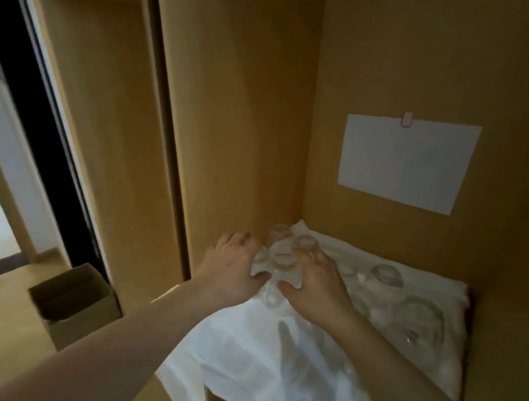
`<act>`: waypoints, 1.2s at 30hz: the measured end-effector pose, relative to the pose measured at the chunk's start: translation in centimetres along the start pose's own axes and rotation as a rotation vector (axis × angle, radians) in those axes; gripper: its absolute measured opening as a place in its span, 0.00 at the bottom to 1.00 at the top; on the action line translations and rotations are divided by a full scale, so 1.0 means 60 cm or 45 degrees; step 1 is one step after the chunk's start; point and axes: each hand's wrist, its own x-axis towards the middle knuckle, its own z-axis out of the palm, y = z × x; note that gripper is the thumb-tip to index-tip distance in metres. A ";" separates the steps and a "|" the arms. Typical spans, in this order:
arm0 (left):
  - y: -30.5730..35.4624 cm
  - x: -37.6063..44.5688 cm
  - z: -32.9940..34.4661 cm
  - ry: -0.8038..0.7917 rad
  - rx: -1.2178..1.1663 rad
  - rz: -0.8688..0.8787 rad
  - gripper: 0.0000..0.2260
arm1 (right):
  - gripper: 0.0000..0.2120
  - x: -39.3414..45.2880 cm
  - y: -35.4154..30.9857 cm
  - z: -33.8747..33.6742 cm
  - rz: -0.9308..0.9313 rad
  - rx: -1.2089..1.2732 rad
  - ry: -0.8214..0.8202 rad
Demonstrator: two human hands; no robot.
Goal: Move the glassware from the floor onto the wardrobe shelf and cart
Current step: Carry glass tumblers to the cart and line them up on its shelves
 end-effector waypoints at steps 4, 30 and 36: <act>-0.030 0.099 0.016 -0.032 -0.039 0.111 0.25 | 0.29 0.067 0.014 0.005 0.155 0.003 0.046; -0.058 0.413 0.178 -0.402 -0.328 0.309 0.20 | 0.34 0.314 0.050 0.073 0.756 -0.169 -0.034; -0.045 0.389 0.082 0.031 -0.459 0.430 0.18 | 0.39 0.272 0.027 -0.013 0.735 -0.127 0.448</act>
